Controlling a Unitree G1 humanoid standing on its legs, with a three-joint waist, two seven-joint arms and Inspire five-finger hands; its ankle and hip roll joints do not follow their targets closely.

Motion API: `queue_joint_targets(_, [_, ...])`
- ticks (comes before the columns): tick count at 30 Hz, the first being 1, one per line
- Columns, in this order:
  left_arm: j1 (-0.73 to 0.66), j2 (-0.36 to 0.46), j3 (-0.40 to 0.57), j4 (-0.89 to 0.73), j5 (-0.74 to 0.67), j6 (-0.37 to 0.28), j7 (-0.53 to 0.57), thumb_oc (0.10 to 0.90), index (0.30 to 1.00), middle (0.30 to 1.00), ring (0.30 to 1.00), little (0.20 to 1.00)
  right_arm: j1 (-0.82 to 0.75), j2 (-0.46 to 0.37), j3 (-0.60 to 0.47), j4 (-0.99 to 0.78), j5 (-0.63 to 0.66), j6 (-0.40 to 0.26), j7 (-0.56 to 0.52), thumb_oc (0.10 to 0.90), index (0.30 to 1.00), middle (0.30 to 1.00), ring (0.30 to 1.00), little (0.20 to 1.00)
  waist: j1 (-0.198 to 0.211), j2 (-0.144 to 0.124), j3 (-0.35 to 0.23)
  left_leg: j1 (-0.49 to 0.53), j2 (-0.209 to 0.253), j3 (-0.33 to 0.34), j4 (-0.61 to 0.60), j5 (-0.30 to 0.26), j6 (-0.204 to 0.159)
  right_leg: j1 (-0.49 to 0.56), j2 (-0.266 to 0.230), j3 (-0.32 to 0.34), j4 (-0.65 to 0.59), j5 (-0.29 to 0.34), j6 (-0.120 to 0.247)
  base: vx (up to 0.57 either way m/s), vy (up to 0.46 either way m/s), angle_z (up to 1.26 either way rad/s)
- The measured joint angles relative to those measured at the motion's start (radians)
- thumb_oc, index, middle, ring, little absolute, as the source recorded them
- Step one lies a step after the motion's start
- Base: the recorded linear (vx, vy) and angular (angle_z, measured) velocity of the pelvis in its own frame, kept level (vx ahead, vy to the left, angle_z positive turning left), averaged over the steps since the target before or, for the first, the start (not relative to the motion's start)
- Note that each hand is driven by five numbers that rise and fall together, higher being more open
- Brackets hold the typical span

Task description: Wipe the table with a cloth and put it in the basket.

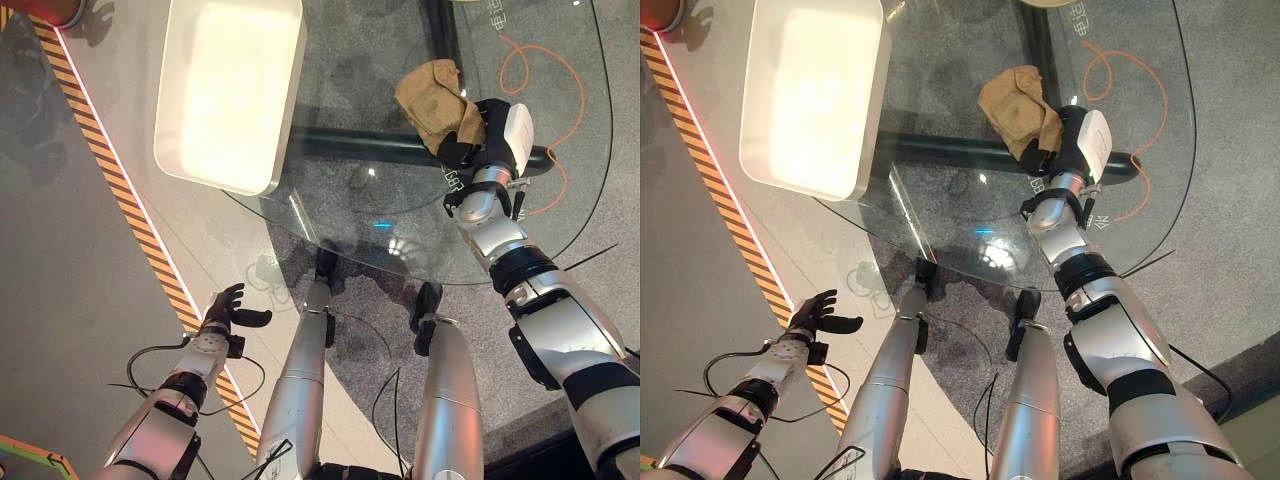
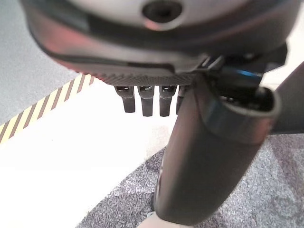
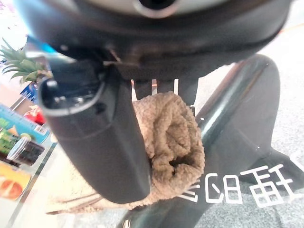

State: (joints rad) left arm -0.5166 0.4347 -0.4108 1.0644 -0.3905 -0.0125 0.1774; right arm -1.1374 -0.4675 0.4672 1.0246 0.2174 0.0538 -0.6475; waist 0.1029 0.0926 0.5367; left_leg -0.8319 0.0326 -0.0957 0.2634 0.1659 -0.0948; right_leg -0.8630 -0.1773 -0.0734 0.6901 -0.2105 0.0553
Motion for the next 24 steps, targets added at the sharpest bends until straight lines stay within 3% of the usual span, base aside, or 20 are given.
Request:
queue_joint_targets(8, [-0.031, 0.016, 0.001, 0.019, 0.0, 0.0, -0.018, 0.8, 0.9, 0.9, 0.9, 0.9, -0.011, -0.086, -0.126, 0.126, 0.088, 0.0, -0.07, 0.1, 0.3, 0.3, 0.3, 0.2, -0.005, -0.042, 0.004, -0.01, -0.003, 0.001, 0.001, 0.009, 0.012, 0.007, 0.0, 0.0, -0.027, 0.016, 0.016, 0.0, 0.0, 0.0])
queue_joint_targets(16, [-0.031, 0.037, 0.038, 0.047, 0.0, -0.001, -0.028, 0.8, 0.9, 0.9, 0.9, 0.9, 0.015, -0.136, -0.17, 0.22, 0.141, 0.027, -0.11, 0.1, 0.3, 0.3, 0.3, 0.2, -0.052, -0.043, 0.004, -0.007, 0.001, 0.001, 0.001, 0.01, 0.012, 0.008, 0.005, 0.001, -0.031, 0.024, 0.016, 0.0, -0.005, -0.02])
queue_joint_targets(24, [-0.031, 0.046, 0.04, 0.059, 0.0, -0.001, -0.043, 0.8, 0.9, 0.9, 0.9, 0.9, 0.033, -0.143, -0.176, 0.225, 0.147, 0.021, -0.112, 0.1, 0.3, 0.3, 0.3, 0.2, -0.05, -0.042, 0.004, -0.006, 0.016, 0.001, -0.001, 0.01, 0.011, 0.004, 0.02, 0.001, -0.031, 0.03, 0.009, 0.0, -0.006, -0.03])
